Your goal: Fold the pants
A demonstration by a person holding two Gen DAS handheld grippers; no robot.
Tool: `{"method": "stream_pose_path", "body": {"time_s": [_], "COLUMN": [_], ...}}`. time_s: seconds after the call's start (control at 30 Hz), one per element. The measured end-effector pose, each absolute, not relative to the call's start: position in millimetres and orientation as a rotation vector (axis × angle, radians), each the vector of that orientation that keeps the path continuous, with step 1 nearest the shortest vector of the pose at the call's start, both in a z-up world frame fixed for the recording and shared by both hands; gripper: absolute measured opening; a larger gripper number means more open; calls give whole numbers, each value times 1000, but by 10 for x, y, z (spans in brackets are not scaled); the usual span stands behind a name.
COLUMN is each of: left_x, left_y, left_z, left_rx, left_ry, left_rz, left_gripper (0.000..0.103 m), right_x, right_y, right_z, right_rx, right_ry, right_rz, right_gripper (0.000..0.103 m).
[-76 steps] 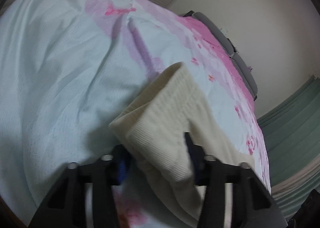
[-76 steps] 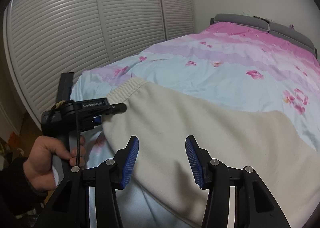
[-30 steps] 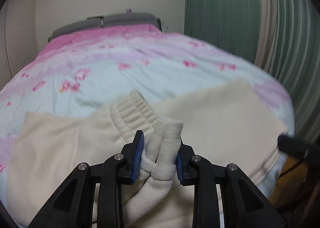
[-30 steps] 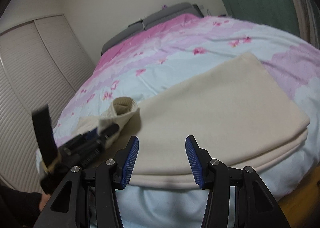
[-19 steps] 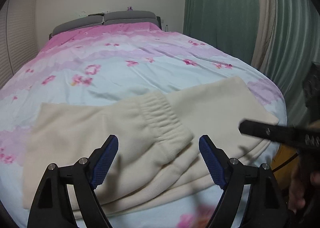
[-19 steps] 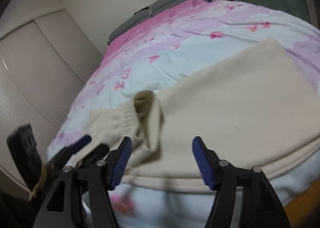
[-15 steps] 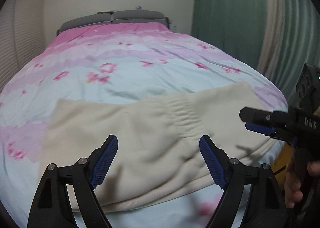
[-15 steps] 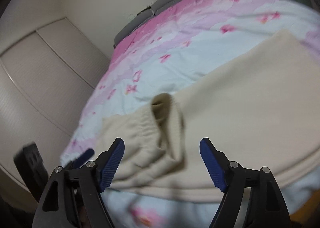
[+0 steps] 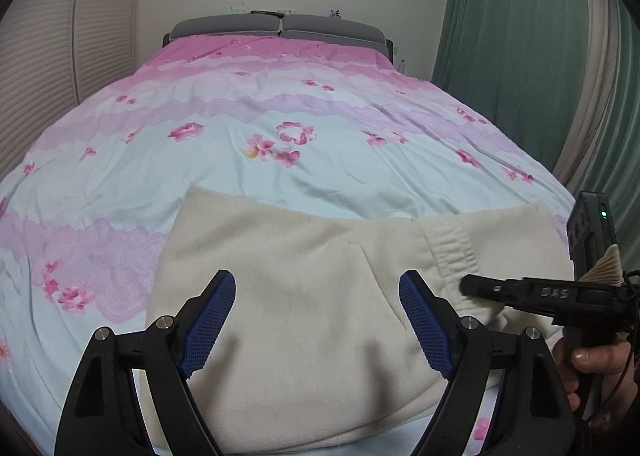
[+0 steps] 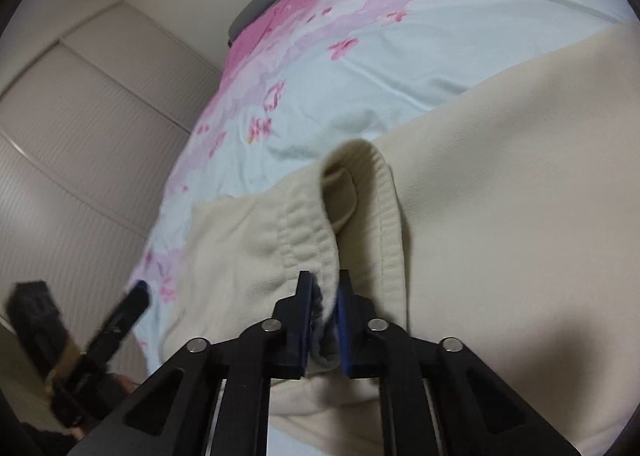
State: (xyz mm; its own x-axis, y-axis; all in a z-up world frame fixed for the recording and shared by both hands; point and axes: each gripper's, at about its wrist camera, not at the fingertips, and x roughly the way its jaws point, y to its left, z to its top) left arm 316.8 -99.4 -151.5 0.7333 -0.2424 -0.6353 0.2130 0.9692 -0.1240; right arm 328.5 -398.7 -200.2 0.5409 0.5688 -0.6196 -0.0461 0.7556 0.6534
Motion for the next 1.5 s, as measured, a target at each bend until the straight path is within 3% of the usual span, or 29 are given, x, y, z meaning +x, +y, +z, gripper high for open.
{"method": "stream_pose_path", "body": {"time_s": [0.2,0.3,0.43,0.6,0.8,1.07,1.3,1.33,1.4,1.43,1.5], "left_x": [3126,3121,3099,3064,3004,2864,2829,2843,2870,2883,2894], "left_y": [-1113,-1173,-1201,-1416,-2147,-3027,-3168,-3157,-3120,-3098,-3006], "left_z": [-1490,-1518,-1526,-1463,-1381,-1427,-1464,-1463,-1461,-1455,-1423], "left_rx": [-31,-19,-26,-22,3,46,76,75,71,69,64], "left_ry": [707,715,735,732,698,721,739,739,740,741,737], "left_rz": [-298,-307,-309,-349,-473,-604,-591,-583,-570,-565,-554], "left_gripper": [84,84,84,84,84,84,84,84,84,84,84], "right_x": [3063,3115,3143,2683,1828,1478,1715,1720,1790,1837,1880], "right_y": [-4235,-4166,-4112,-4580,-5569,-6359,-6483,-6535,-6517,-6516,-6506], "right_z": [-2156,-2325,-2222,-1912,-1880,-2360,-2712,-2709,-2692,-2655,-2541], "right_rx": [713,724,697,719,835,1123,1266,1251,1228,1211,1158], "right_ry": [959,965,962,809,672,639,601,599,595,594,580], "right_rz": [346,338,344,210,-165,-330,-282,-275,-277,-272,-261], "right_gripper": [9,19,52,53,69,70,67,63,40,19,14]}}
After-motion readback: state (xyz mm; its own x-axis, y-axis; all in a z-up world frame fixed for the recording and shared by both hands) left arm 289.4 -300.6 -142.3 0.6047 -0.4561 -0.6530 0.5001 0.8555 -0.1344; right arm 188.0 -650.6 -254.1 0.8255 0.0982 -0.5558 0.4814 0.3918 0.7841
